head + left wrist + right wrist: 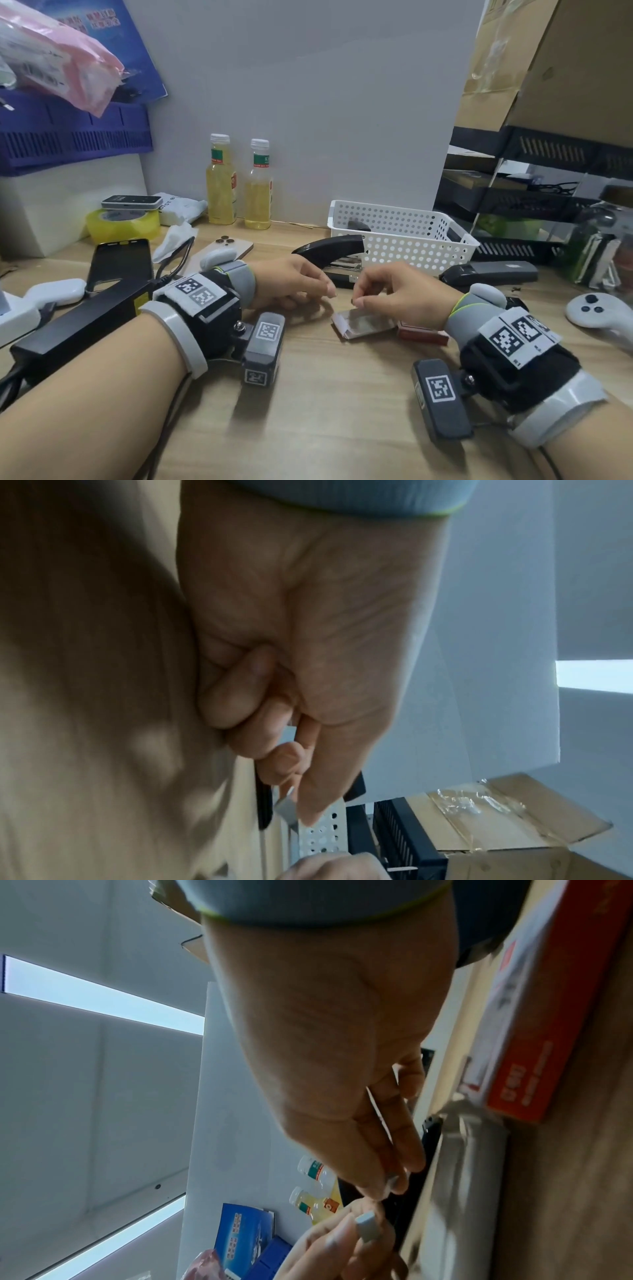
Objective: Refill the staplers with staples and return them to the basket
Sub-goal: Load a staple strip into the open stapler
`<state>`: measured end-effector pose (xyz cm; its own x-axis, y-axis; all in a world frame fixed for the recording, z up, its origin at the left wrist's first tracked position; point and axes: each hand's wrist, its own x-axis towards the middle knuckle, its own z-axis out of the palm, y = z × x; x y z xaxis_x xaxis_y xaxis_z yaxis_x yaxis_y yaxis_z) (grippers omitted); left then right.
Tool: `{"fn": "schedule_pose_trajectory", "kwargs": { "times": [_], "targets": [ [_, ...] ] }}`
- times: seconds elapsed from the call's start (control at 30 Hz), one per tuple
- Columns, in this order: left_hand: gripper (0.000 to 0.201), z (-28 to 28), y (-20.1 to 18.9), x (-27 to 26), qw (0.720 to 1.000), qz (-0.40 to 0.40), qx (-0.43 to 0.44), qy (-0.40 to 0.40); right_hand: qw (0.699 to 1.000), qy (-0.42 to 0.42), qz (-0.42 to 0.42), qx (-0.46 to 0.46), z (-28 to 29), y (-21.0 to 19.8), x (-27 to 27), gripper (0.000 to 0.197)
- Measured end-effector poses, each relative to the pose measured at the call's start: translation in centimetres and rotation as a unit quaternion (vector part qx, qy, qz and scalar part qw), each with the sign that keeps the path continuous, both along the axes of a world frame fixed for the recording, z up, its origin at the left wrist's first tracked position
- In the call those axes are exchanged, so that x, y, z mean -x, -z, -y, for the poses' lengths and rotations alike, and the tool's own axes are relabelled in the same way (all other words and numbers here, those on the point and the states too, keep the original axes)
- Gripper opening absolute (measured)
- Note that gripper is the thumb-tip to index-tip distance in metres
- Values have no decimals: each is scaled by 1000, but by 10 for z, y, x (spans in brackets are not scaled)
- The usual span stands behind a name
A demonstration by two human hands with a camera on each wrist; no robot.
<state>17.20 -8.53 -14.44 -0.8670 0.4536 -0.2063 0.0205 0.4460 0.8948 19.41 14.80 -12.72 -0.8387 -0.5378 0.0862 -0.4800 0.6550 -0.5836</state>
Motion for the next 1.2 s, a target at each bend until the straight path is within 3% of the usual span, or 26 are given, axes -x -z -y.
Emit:
{"fn": "schedule_pose_trajectory", "kwargs": {
  "times": [0.13,0.27,0.4,0.53,0.77,1.1,1.2],
  "targets": [
    [9,-14,-2,-5,991,30,-127,25,997,-15,39,60,-10,-6,4,9],
    [12,-34,-2,-9,991,4,-118,57,997,-20,70,16,-17,-8,5,17],
    [11,-48,-1,-13,993,-50,-86,69,990,81,-13,115,-23,-2,19,12],
    [25,-51,-3,-15,987,-56,-118,98,969,168,-52,173,-29,4,28,8],
    [46,-46,-5,-16,966,-14,-216,142,961,184,-46,202,-29,6,29,11],
    [44,-41,-9,-18,943,8,-299,147,960,197,-46,195,-29,4,27,12],
    [32,-40,-10,-16,937,-7,-333,108,958,204,-43,195,-29,2,25,12]
  ]
}}
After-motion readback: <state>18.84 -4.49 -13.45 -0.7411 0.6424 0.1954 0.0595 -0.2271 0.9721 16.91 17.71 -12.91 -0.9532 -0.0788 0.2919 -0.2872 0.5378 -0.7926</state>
